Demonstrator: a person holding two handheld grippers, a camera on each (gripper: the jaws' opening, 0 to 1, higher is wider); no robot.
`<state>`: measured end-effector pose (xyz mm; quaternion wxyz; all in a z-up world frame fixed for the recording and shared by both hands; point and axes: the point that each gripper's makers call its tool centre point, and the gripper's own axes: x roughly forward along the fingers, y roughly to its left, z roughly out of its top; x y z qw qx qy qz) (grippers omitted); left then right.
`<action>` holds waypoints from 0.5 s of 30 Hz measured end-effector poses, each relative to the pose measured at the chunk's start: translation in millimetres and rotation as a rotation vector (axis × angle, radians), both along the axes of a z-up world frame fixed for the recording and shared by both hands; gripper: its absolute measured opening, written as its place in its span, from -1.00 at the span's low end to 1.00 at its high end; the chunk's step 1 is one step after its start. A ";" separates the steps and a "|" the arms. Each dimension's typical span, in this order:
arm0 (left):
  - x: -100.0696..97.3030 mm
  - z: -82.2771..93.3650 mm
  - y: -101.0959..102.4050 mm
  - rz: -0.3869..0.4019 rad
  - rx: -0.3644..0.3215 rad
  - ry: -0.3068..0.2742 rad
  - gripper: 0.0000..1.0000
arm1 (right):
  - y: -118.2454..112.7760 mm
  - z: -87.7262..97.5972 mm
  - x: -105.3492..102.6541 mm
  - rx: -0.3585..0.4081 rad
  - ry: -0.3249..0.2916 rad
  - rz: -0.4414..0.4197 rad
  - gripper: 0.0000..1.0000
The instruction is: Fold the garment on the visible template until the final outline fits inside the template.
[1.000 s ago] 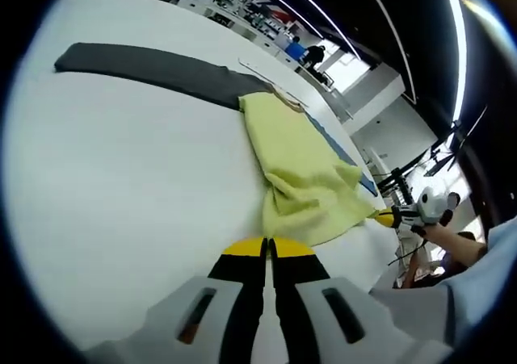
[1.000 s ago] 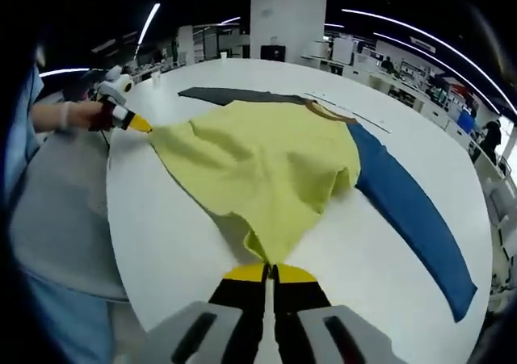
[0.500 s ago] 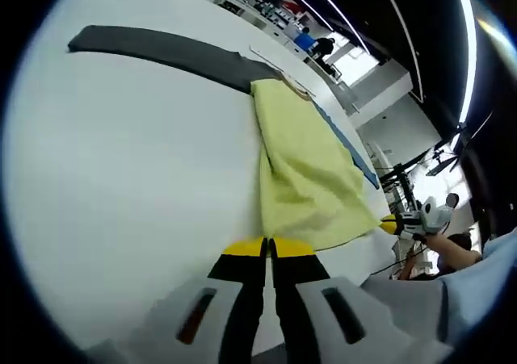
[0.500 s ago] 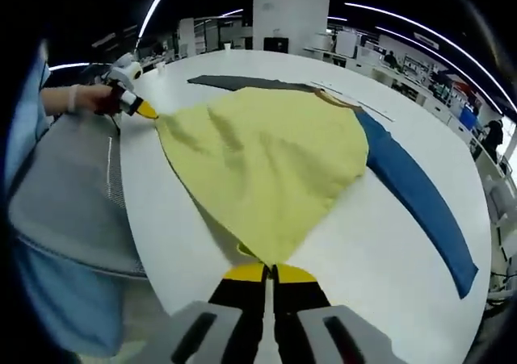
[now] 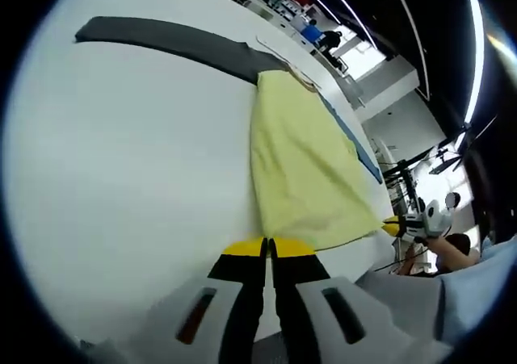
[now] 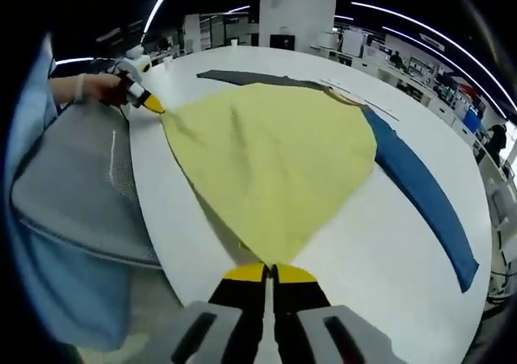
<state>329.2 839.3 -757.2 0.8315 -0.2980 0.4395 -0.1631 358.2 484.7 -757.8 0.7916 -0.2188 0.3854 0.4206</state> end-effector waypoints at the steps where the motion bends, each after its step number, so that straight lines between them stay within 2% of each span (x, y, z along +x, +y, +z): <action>1: -0.2 0.0 -0.2 0.000 -0.001 0.001 -1.00 | -0.4 -0.7 -0.5 0.003 0.004 -0.004 -1.00; 5: -4.1 -1.7 -2.0 -0.009 -0.006 0.022 -1.00 | -2.4 -5.9 -4.4 -0.047 -0.006 0.047 -1.00; 15: -10.3 -5.3 0.0 -0.016 0.008 0.056 -1.00 | -2.0 -12.4 -11.4 -0.107 -0.010 0.131 -1.00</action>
